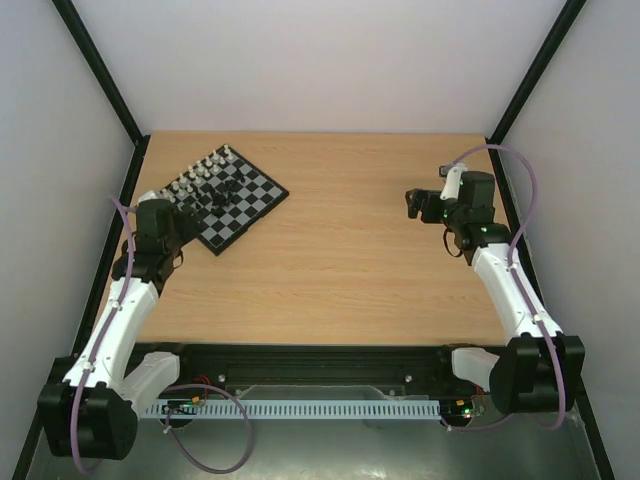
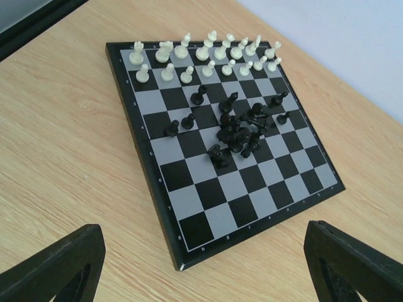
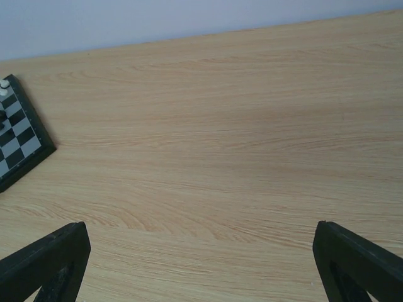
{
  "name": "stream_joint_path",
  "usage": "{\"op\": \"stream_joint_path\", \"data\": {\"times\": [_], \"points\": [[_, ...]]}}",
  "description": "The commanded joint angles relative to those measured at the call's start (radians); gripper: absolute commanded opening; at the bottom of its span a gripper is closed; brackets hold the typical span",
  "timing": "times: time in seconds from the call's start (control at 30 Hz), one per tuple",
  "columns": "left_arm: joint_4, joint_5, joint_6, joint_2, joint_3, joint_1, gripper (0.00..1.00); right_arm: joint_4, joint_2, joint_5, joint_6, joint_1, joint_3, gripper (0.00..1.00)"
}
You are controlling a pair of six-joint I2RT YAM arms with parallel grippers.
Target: Set up the chess pieces on the board
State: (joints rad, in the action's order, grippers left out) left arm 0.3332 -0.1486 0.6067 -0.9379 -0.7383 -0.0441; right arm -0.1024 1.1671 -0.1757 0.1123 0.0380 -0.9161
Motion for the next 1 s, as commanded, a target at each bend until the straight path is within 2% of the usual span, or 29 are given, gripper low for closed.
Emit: {"op": "stream_joint_path", "data": {"times": [0.0, 0.17, 0.27, 0.4, 0.5, 0.63, 0.83, 0.97], "points": [[0.025, 0.061, 0.037, -0.003, 0.019, 0.023, 0.88, 0.045, 0.039, -0.054, -0.029, -0.008, 0.002, 0.98], [0.006, 0.141, 0.026, 0.002, 0.069, 0.032, 0.78, 0.030, 0.123, -0.260, -0.120, 0.009, -0.043, 0.99], [-0.006, 0.186, 0.032, 0.000, 0.106, 0.035, 0.72, -0.040, 0.225, -0.293, -0.171, 0.068, -0.127, 0.92], [-0.006, 0.241, 0.039, -0.034, 0.132, 0.036, 0.71, -0.104, 0.385, -0.336, -0.194, 0.142, -0.255, 0.79], [0.001, 0.273, 0.049, -0.070, 0.145, 0.035, 0.70, -0.131, 0.507, -0.360, -0.182, 0.192, -0.346, 0.72], [-0.033, 0.312, 0.074, -0.083, 0.181, 0.036, 0.70, -0.146, 0.668, -0.315, -0.138, 0.266, -0.462, 0.66], [-0.095, 0.327, 0.137, -0.109, 0.207, 0.036, 0.70, -0.149, 0.915, -0.375, -0.069, 0.312, -0.674, 0.65], [-0.128, 0.340, 0.147, -0.166, 0.196, 0.036, 0.70, -0.139, 1.069, -0.443, 0.046, 0.314, -0.840, 0.65]]}}
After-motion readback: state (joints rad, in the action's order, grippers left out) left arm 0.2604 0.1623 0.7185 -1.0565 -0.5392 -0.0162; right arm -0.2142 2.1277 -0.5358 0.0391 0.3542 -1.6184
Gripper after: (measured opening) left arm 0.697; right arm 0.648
